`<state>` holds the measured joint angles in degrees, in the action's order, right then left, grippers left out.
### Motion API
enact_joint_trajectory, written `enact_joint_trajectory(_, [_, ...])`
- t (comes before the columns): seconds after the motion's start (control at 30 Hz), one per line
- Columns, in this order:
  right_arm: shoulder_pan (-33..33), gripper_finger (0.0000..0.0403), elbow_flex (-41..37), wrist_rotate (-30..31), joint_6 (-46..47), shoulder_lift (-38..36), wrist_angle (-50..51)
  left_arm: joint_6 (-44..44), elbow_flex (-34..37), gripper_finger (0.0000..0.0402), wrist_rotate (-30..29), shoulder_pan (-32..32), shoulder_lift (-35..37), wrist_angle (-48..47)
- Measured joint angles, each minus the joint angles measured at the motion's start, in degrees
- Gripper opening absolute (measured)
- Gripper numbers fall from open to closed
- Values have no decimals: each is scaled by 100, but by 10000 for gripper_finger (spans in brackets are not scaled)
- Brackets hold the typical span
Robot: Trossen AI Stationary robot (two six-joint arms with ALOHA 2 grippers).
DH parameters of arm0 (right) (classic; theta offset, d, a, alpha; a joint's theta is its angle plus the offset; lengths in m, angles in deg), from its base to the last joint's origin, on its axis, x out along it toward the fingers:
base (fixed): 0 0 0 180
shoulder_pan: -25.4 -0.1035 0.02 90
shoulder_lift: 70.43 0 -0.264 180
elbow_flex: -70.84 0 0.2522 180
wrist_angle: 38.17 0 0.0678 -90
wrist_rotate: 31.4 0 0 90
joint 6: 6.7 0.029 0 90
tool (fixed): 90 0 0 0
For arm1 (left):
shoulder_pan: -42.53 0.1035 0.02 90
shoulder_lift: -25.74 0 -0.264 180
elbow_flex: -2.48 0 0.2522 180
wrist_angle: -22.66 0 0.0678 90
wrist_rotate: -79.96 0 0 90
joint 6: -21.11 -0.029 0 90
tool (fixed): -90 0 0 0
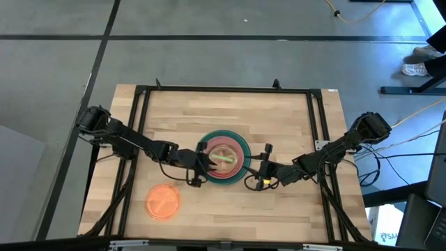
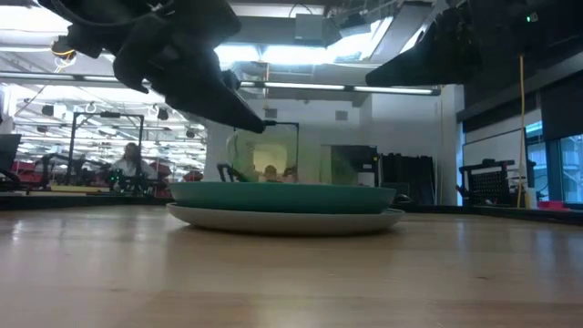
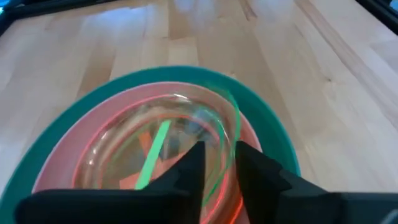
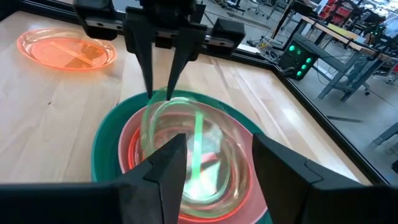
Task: Stack plastic plates
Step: Stack the light green plate on top of the light pink plate, then stack the orange plate on top of the light green plate
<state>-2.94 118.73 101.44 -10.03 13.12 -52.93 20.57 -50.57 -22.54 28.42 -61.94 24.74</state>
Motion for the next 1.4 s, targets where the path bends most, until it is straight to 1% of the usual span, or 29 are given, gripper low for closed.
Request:
enact_joint_trajectory(0.07, [0, 177, 0, -1, 0, 0, 2, 3, 0, 101, 24, -20, 3, -92])
enact_joint_trajectory(0.2, [0, 177, -2, -1, 0, 0, 8, 89, 2, 135, 30, -108, 220, -630])
enact_joint_trajectory(0.3, [0, 177, -2, 1, 0, 0, 10, 388, 2, 149, 43, -174, 507, -1289])
enact_joint_trajectory(0.4, [0, 177, -2, -1, 2, 0, 7, 818, 2, 153, 75, -236, 841, -2061])
enact_joint_trajectory(0.47, [0, 177, -2, -1, 5, 0, 5, 1202, -2, 153, 276, -260, 1054, -2523])
enact_joint_trajectory(0.57, [0, 177, -2, -1, 29, 0, 1, 1812, 2, 148, 789, -316, 1324, -3396])
enact_joint_trajectory(0.7, [0, 177, -2, 1, 56, 0, -45, 2554, 15, 136, 1396, -539, 1531, -4249])
enact_joint_trajectory(0.83, [3, 177, -2, 1, 156, 0, -45, 2996, 151, 125, 1713, -848, 1574, -4364])
enact_joint_trajectory(1.13, [76, 177, -2, -34, 177, 0, -41, 3995, 791, 113, 1781, -1378, 1574, -4277])
enact_joint_trajectory(1.4, [112, 177, -2, -38, 175, 0, -39, 4112, 957, 112, 1746, -1516, 1572, -4174])
